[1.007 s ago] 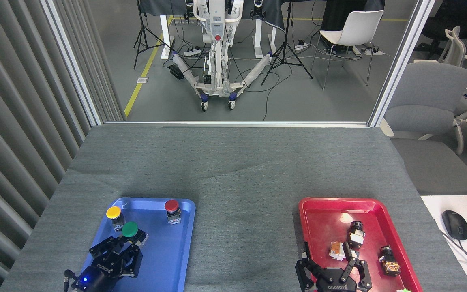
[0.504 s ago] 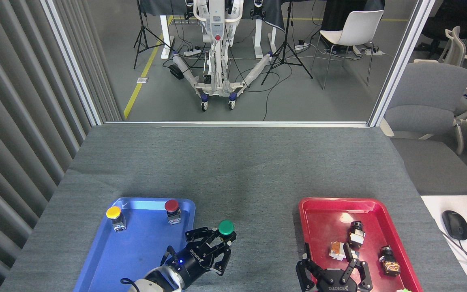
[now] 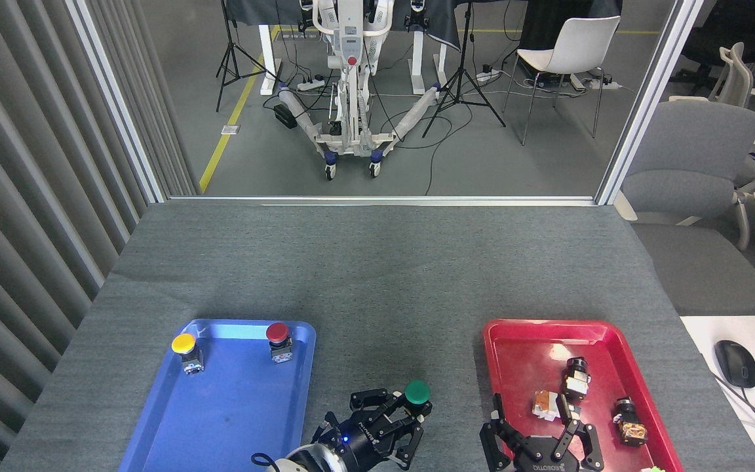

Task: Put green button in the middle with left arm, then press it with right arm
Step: 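Carry the green button with the left gripper to the table middle, then release the green button and withdraw the left gripper to the blue tray, then move the right gripper over the green button and press down, then lift the right gripper off the green button and retract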

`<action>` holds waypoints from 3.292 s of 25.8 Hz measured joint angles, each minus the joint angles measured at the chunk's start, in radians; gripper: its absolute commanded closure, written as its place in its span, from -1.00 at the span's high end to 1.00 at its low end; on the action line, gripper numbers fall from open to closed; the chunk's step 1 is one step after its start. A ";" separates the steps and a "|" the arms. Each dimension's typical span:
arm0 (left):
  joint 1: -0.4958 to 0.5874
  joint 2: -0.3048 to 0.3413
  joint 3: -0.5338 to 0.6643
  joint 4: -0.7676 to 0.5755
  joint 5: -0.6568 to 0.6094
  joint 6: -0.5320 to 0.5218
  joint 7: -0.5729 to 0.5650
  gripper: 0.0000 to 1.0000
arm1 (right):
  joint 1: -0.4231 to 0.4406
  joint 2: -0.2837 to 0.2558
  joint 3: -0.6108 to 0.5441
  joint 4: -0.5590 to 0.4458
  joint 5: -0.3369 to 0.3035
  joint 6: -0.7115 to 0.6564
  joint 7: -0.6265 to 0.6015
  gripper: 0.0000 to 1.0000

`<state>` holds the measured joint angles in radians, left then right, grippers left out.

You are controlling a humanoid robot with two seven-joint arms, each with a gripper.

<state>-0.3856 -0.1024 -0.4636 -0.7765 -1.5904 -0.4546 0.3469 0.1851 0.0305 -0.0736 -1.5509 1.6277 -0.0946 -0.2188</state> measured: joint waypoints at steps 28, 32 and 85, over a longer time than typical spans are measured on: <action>0.370 0.160 0.211 -0.530 0.041 0.211 0.056 0.98 | -0.003 0.003 0.075 0.000 0.067 0.003 0.009 -0.29; 0.403 0.178 0.356 -0.571 0.060 0.239 -0.007 0.98 | -0.007 0.003 0.122 0.001 0.069 0.001 0.011 -0.73; 0.382 0.190 0.589 -0.498 0.270 0.253 -0.078 0.98 | -0.155 -0.101 0.522 0.212 -0.056 0.302 0.118 -0.25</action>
<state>-0.0031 0.0878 0.1258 -1.2744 -1.3206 -0.2020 0.2690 0.0299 -0.0703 0.4484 -1.3384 1.5714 0.2077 -0.1006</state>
